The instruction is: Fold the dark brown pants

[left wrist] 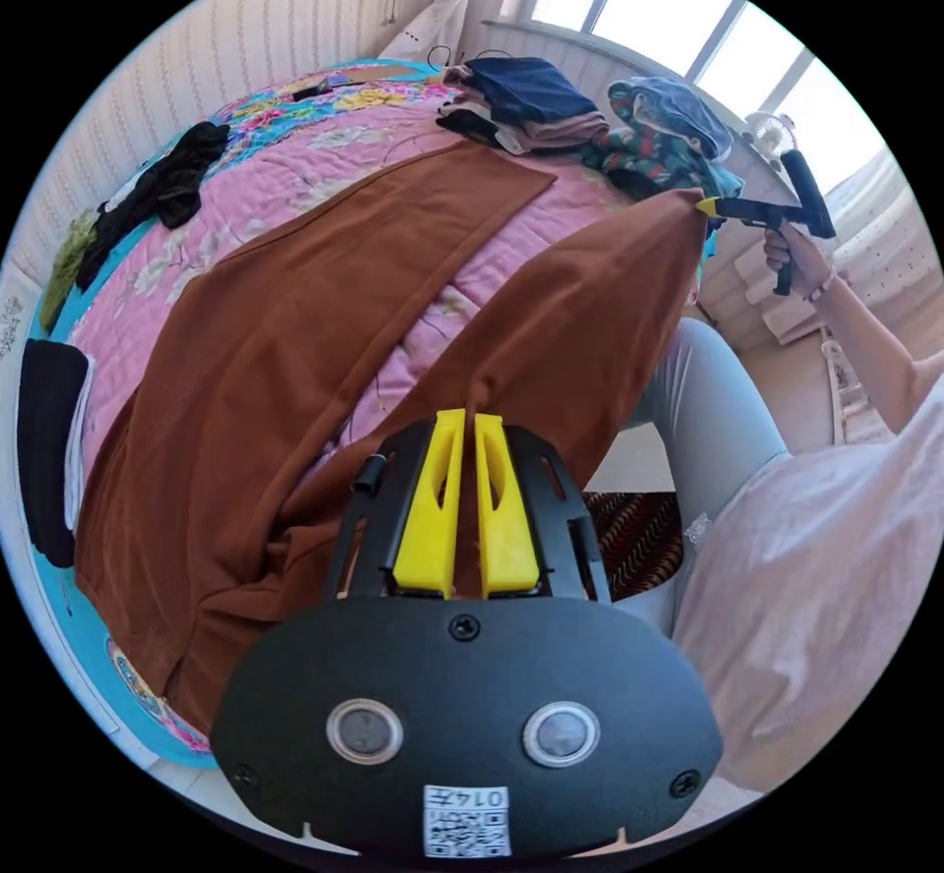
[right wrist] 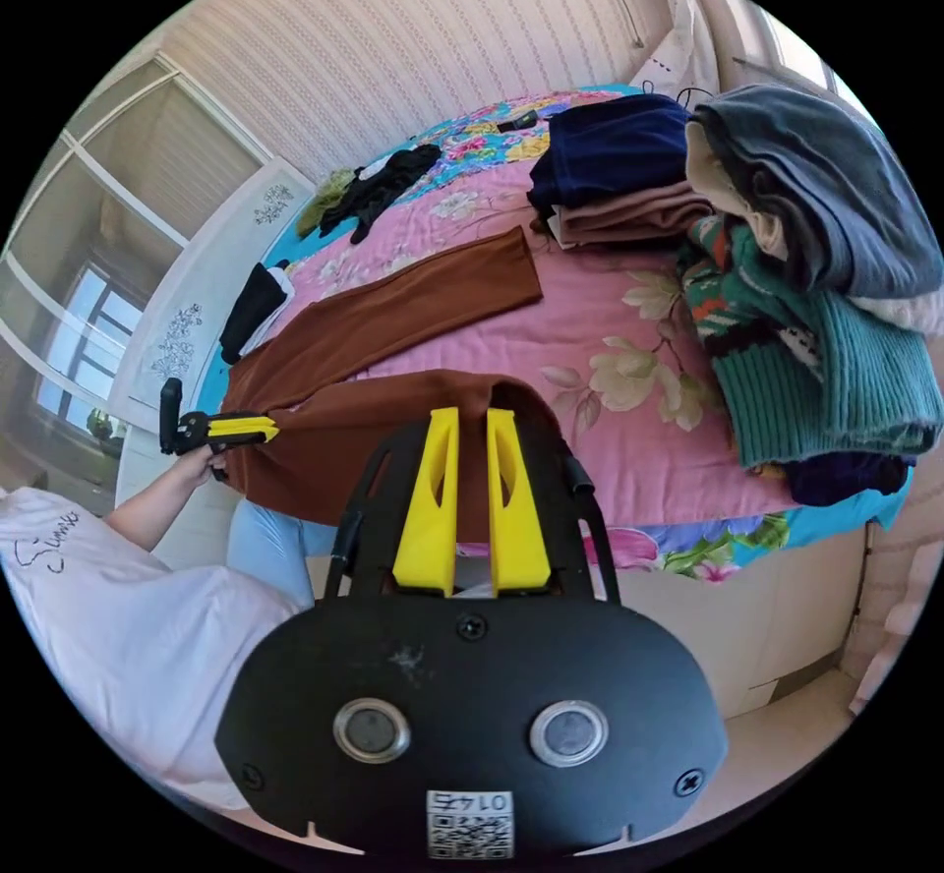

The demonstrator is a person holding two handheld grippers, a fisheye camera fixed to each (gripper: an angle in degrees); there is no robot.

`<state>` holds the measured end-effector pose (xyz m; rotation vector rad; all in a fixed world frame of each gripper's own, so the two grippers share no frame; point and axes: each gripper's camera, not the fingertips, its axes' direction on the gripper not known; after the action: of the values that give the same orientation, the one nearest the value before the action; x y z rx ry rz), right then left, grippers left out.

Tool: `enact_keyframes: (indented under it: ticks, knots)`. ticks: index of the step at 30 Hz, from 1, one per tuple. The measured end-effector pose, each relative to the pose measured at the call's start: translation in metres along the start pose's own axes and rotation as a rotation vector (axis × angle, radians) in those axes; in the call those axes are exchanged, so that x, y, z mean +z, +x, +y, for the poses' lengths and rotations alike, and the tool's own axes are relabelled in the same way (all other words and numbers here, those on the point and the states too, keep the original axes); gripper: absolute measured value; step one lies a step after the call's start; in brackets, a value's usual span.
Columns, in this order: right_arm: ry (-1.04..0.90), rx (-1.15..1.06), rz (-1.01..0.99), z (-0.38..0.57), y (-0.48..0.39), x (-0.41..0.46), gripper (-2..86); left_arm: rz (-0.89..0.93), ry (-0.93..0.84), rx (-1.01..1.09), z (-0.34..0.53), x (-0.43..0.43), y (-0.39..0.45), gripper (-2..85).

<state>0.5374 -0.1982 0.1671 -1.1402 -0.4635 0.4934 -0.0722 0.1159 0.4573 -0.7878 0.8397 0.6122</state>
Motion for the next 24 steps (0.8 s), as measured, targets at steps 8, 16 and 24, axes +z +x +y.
enact_keyframes:
  ticks: [8, 16, 24]
  knots:
    - [0.067, -0.016, 0.066, -0.029, 0.009, -0.045, 0.1, 0.046, 0.087, -0.017, -0.031, -0.025, -0.027, -0.8]
    - [-0.036, 0.012, 0.014, -0.084, 0.038, 0.029, 3.9, -0.011, -0.1, -0.145, -0.098, 0.068, -0.068, -0.7]
    - [-0.049, 0.097, 0.005, -0.084, 0.08, 0.049, 8.3, 0.029, -0.124, -0.227, -0.103, 0.098, -0.086, -0.5]
